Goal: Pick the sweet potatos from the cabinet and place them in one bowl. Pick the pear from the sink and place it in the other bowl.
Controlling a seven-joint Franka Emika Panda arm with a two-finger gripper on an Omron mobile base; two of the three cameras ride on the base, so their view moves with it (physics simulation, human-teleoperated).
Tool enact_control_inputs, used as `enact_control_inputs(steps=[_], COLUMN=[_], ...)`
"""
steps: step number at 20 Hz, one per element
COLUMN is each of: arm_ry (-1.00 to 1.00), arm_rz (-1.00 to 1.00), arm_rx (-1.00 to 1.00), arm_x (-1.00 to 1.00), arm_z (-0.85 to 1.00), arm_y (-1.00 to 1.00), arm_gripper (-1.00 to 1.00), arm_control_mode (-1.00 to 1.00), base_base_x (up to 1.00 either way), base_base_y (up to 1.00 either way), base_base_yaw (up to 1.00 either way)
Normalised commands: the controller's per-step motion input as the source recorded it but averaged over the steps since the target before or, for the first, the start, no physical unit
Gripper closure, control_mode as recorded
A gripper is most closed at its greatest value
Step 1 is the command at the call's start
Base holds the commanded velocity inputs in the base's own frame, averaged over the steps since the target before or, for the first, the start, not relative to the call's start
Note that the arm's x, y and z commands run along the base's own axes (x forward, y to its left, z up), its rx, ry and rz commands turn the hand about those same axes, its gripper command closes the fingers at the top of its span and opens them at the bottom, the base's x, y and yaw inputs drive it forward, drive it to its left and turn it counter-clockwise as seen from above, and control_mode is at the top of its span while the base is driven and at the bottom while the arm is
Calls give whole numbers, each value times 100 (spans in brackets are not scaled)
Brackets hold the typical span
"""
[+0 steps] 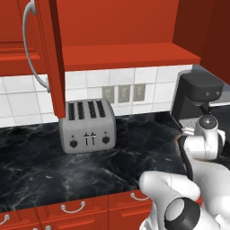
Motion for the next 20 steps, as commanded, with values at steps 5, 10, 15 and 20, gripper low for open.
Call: enact_control_inputs(steps=[5,10,15,20], arm_ry=[6,6,1,2], arm_rz=[6,21,31,25], arm_rx=[0,0,2,0], arm_x=[-32,-19,-2,-31], arm_z=[60,57,37,56], arm_y=[49,68,57,41], arm_gripper=[-100,-100,-100,-100], arm_control_mode=[-100,-100,-100,-100], base_base_x=[0,0,0,0], base_base_y=[0,0,0,0], base_base_yaw=[0,0,0,0])
